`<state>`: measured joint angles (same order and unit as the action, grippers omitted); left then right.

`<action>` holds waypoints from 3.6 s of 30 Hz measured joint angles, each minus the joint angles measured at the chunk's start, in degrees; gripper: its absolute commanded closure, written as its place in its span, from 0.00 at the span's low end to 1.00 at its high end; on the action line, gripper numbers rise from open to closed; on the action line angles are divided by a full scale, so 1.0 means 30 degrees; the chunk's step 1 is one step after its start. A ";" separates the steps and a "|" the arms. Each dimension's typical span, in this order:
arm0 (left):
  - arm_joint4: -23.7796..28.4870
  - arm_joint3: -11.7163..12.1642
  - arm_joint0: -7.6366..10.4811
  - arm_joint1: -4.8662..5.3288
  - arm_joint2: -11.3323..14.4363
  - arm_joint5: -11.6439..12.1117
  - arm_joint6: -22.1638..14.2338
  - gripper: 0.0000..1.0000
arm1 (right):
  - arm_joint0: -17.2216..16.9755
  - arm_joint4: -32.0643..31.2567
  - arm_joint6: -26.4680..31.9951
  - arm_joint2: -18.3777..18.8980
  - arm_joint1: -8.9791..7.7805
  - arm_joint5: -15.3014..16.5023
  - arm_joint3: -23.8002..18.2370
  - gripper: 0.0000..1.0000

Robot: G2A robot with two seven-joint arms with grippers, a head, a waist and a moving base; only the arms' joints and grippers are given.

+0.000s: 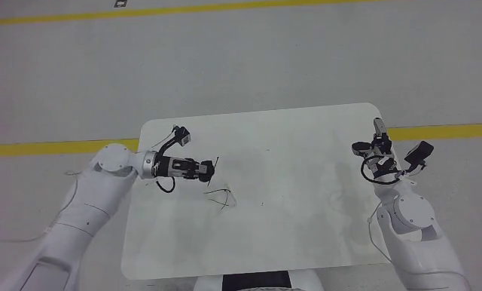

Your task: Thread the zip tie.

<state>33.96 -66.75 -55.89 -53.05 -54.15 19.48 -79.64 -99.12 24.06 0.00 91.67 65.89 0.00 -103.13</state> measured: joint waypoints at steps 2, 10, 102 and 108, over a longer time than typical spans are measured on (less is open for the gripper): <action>0.0000 0.0000 0.0000 0.0000 0.0000 0.0000 0.0000 1.00 | 0.0000 0.0000 0.0000 0.0000 0.0000 0.0000 0.0000 0.00; 0.0000 0.0000 0.0000 0.0000 0.0000 0.0000 0.0000 1.00 | 0.0001 0.0000 0.0004 -0.0005 0.0000 0.0000 0.0003 0.00; 0.2174 -0.0155 0.0484 0.0896 0.2346 0.0000 0.0000 1.00 | 1.3590 0.5384 2.0218 -1.4635 0.3057 0.1550 1.2971 0.00; 0.2174 -0.0155 0.0484 0.0896 0.2346 0.0000 0.0000 1.00 | 1.4255 0.6544 2.0430 -1.5239 0.3590 0.1293 1.4371 0.28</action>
<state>40.48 -67.22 -54.44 -50.36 -47.11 19.48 -79.64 -56.36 43.69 61.29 45.96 76.66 3.88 -60.02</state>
